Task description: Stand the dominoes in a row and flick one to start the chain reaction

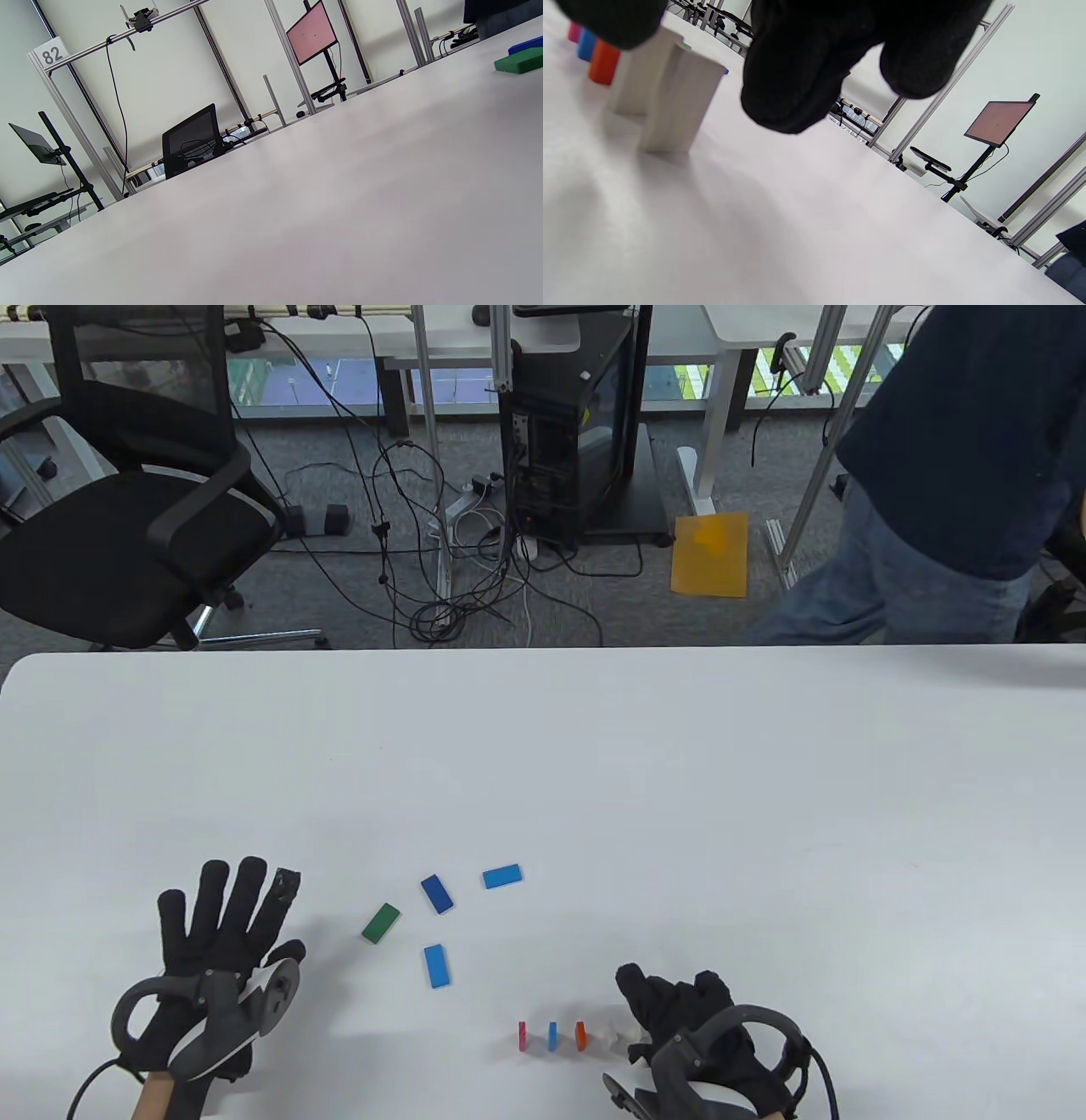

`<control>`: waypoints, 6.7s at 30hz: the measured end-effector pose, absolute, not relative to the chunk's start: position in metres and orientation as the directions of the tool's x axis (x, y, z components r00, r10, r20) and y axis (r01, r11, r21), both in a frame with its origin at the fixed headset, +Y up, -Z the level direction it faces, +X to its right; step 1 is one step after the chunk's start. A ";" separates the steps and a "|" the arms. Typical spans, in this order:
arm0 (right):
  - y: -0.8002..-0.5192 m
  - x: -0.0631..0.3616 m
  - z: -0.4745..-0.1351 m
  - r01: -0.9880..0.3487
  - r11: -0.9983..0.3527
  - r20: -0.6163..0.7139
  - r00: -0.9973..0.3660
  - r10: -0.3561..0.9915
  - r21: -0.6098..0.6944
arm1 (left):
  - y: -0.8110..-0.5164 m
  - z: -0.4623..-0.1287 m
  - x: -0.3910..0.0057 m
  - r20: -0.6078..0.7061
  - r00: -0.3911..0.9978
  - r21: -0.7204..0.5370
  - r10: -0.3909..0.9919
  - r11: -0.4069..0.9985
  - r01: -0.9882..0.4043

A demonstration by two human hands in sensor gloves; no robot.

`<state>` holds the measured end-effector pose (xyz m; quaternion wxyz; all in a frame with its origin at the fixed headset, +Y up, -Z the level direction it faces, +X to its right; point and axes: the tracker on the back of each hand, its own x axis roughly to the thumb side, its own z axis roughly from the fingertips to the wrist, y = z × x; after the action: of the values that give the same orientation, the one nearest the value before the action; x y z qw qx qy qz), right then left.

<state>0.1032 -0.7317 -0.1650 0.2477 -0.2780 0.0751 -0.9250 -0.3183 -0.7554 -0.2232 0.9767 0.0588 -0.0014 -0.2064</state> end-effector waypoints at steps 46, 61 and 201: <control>-0.745 0.221 -0.228 0.305 -0.913 -0.041 -0.951 -0.306 -0.270 | -0.763 -0.227 -0.319 -0.004 0.918 0.065 -0.397 0.916 0.396; -0.769 0.227 -0.232 0.379 -0.909 -0.009 -0.924 -0.383 -0.173 | -0.730 -0.216 -0.265 0.231 0.911 0.180 -0.341 0.936 0.304; -0.740 0.221 -0.209 0.359 -0.903 0.019 -0.927 -0.374 -0.236 | -0.758 -0.181 -0.133 0.613 0.786 0.172 -0.080 0.984 -0.034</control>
<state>0.2215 -0.7396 -0.2090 0.1879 -0.0317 0.1152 -0.9749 -0.1326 -0.7576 -0.1806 0.9410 0.0873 -0.3267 -0.0120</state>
